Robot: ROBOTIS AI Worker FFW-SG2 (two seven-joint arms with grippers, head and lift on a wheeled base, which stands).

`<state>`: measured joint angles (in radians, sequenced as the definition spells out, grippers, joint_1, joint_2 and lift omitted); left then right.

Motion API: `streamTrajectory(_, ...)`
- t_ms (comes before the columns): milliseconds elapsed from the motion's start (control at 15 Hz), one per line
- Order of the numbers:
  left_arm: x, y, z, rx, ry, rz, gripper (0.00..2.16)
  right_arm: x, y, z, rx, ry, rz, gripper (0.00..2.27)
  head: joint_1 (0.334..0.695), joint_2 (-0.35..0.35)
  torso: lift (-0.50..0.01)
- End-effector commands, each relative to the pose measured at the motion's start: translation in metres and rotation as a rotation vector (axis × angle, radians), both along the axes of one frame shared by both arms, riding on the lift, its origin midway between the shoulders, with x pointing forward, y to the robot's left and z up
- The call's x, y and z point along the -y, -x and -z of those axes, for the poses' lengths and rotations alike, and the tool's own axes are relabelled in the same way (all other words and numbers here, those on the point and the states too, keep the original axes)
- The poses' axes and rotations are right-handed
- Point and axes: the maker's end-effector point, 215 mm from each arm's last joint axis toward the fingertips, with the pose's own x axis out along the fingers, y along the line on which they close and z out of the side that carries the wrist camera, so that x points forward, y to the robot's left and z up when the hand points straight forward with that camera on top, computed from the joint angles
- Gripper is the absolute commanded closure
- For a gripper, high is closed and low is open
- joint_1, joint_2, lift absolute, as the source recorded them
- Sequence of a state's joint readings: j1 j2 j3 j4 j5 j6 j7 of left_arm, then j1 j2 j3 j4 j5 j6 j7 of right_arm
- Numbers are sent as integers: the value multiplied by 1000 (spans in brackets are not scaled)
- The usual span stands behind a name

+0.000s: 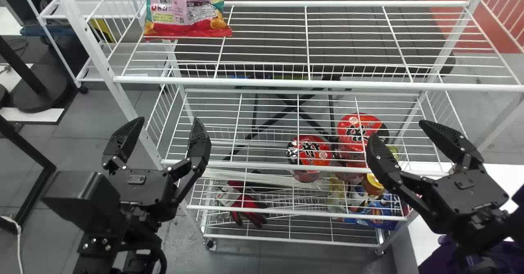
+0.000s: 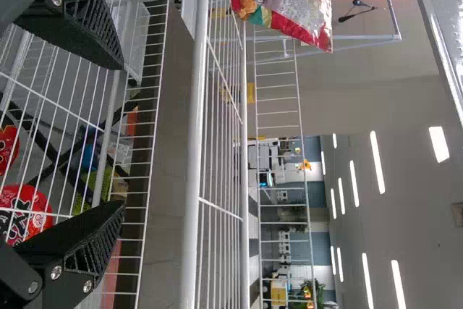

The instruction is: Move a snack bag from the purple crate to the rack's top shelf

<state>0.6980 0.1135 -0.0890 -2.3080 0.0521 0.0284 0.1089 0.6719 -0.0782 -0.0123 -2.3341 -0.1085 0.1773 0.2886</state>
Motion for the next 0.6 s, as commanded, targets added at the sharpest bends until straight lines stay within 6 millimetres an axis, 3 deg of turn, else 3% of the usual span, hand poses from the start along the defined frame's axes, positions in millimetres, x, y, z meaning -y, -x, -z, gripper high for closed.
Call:
streamTrajectory(0,0,0,-1,2,0,0,134,0,0,1,-2,-2,0,157,695,54,-241)
streamTrajectory(533,0,-2,-1,5,0,0,134,2,-1,2,1,1,2,157,695,52,-273)
